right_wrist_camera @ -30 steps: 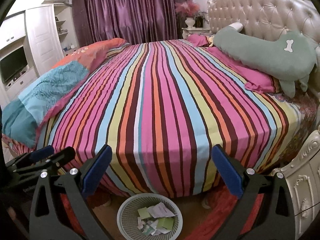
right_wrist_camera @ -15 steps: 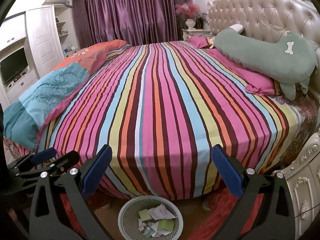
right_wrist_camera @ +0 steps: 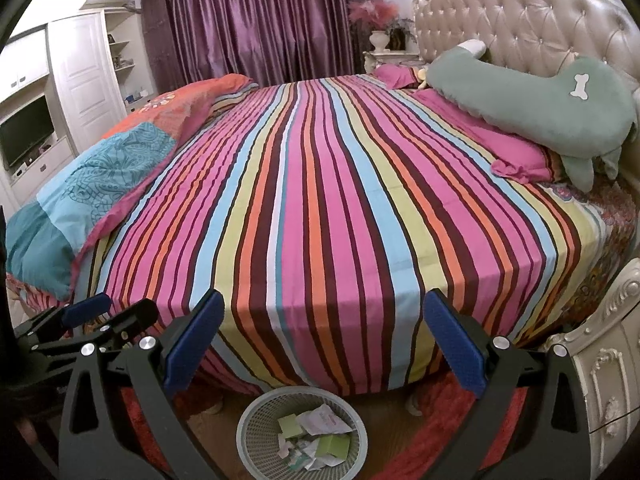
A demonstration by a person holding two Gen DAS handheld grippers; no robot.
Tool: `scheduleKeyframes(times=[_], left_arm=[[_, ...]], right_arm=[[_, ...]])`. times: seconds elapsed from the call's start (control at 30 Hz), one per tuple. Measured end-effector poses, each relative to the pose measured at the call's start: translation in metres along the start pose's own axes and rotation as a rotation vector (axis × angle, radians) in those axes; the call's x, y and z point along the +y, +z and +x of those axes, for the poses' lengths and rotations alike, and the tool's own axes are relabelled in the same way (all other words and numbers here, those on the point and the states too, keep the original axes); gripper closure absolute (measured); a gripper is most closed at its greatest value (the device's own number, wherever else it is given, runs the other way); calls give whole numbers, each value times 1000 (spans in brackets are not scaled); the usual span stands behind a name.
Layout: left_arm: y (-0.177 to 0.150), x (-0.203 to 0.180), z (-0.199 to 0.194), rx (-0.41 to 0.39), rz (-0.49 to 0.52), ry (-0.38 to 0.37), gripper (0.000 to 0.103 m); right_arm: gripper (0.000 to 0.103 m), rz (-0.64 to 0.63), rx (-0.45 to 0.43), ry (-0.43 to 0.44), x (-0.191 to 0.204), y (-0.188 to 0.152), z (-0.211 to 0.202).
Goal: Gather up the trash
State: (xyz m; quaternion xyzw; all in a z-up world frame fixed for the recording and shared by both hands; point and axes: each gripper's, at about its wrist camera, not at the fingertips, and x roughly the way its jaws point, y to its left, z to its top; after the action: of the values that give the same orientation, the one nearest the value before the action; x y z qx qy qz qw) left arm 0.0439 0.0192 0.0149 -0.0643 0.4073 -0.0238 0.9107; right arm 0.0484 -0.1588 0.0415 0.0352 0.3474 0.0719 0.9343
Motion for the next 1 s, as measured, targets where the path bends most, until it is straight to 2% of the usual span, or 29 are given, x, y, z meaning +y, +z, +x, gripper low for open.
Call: scheduleKeyframes(times=[1.0], left_arm=[[2,-7,-7,-11,38,55,19]], right_arm=[[8,2,-12,0,-3,3,-3]])
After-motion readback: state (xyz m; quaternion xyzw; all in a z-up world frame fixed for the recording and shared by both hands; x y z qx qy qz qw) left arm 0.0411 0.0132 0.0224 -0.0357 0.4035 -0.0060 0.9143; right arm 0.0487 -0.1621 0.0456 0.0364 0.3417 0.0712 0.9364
